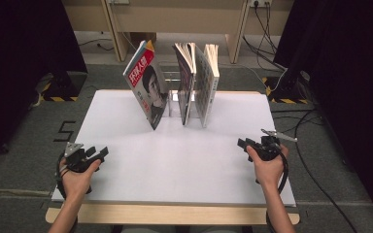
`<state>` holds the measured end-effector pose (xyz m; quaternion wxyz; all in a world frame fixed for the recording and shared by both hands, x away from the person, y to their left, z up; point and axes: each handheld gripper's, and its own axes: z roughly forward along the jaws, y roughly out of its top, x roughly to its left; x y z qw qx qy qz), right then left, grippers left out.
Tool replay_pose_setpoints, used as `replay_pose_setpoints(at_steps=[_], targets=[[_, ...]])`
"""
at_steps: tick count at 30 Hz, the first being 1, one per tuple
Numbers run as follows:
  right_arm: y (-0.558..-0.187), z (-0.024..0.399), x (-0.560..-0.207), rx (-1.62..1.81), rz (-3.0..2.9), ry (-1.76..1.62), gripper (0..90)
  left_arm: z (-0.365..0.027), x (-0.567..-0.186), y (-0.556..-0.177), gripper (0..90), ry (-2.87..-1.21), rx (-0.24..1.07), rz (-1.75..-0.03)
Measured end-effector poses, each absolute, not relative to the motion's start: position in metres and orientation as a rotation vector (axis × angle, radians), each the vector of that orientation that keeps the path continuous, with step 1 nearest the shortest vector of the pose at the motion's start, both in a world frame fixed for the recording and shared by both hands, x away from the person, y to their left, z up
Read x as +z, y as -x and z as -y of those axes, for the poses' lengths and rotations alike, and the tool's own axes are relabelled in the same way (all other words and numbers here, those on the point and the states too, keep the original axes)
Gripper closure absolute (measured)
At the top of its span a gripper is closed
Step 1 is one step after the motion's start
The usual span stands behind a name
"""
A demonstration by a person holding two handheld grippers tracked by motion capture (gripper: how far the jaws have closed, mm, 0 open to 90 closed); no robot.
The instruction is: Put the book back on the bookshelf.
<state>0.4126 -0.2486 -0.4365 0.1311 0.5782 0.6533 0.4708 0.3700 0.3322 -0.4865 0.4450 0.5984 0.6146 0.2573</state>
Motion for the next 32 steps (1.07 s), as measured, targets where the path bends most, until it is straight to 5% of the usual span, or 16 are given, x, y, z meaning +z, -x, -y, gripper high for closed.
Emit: replay_pose_setpoints(at_steps=[32], targets=[[-0.413, 0.247, -0.435, 1.372, -1.895, -1.67, 59.1, -0.341, -0.497, -0.358, 41.3, -1.445, 0.657, -1.539]])
